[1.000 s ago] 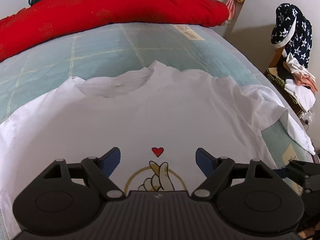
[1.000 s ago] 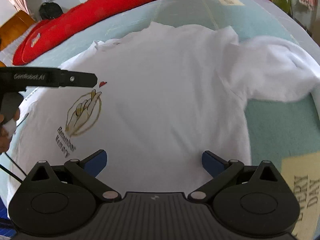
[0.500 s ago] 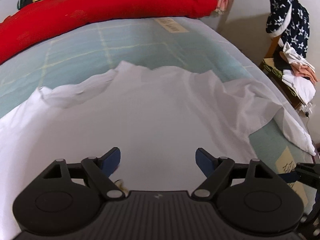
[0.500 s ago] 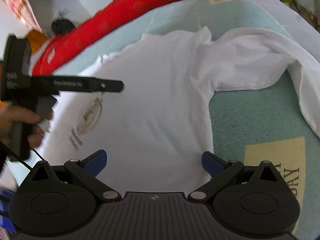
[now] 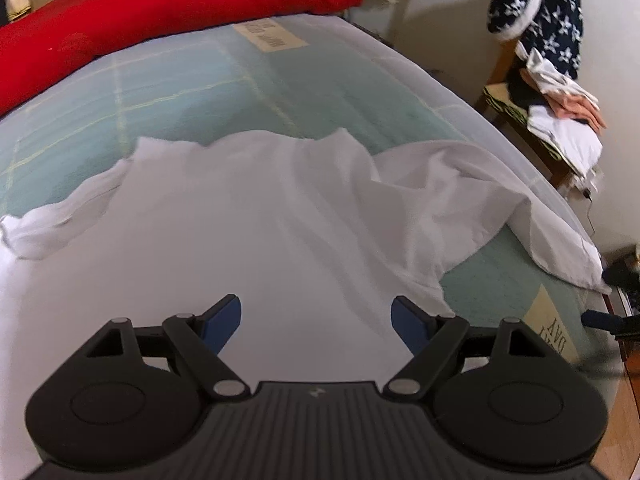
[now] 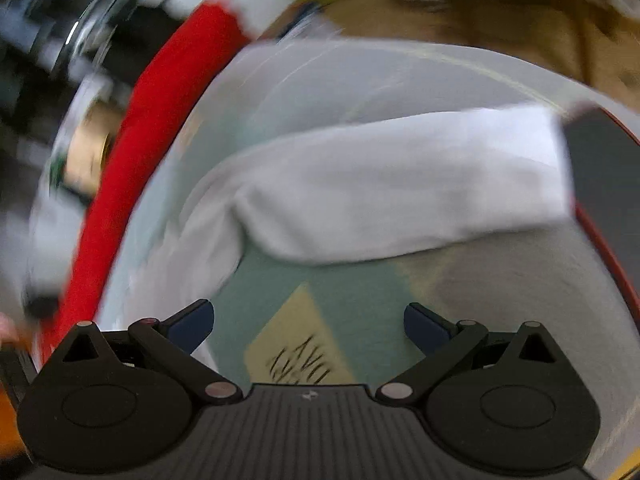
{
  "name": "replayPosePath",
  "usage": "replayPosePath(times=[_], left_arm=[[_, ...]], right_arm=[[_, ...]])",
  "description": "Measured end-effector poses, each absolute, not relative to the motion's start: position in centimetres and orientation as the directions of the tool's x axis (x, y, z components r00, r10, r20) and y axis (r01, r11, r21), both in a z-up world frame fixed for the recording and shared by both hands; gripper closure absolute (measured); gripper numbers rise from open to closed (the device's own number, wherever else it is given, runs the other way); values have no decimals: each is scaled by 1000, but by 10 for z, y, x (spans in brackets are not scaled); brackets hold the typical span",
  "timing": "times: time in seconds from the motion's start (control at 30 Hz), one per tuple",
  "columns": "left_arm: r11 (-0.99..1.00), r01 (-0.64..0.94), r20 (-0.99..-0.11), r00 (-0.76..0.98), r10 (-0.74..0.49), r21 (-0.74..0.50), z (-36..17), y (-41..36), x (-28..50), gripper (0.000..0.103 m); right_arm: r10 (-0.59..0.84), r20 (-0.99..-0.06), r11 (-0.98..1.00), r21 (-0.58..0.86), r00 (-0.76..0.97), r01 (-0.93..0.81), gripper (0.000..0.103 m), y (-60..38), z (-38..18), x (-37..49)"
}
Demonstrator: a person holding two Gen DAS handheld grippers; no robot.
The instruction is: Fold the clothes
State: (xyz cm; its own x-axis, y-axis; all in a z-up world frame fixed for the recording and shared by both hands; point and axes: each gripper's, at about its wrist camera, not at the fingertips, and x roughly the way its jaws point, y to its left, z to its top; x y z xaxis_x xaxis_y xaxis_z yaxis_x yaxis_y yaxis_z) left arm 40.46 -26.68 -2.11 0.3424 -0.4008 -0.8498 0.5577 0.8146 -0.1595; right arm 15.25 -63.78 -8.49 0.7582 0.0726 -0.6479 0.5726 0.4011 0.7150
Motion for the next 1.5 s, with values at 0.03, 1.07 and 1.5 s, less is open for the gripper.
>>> replayPosePath(times=[0.03, 1.07, 1.5], left_arm=[[814, 558, -852, 336, -401, -163, -22, -268, 405, 21], [820, 538, -861, 308, -405, -193, -32, -269, 407, 21], [822, 527, -858, 298, -418, -217, -31, -255, 401, 21]], right_arm=[[49, -628, 343, 740, 776, 578, 0, -643, -90, 145], [-325, -428, 135, 862, 843, 489, 0, -680, -143, 163], [-266, -409, -46, 910, 873, 413, 96, -693, -185, 115]])
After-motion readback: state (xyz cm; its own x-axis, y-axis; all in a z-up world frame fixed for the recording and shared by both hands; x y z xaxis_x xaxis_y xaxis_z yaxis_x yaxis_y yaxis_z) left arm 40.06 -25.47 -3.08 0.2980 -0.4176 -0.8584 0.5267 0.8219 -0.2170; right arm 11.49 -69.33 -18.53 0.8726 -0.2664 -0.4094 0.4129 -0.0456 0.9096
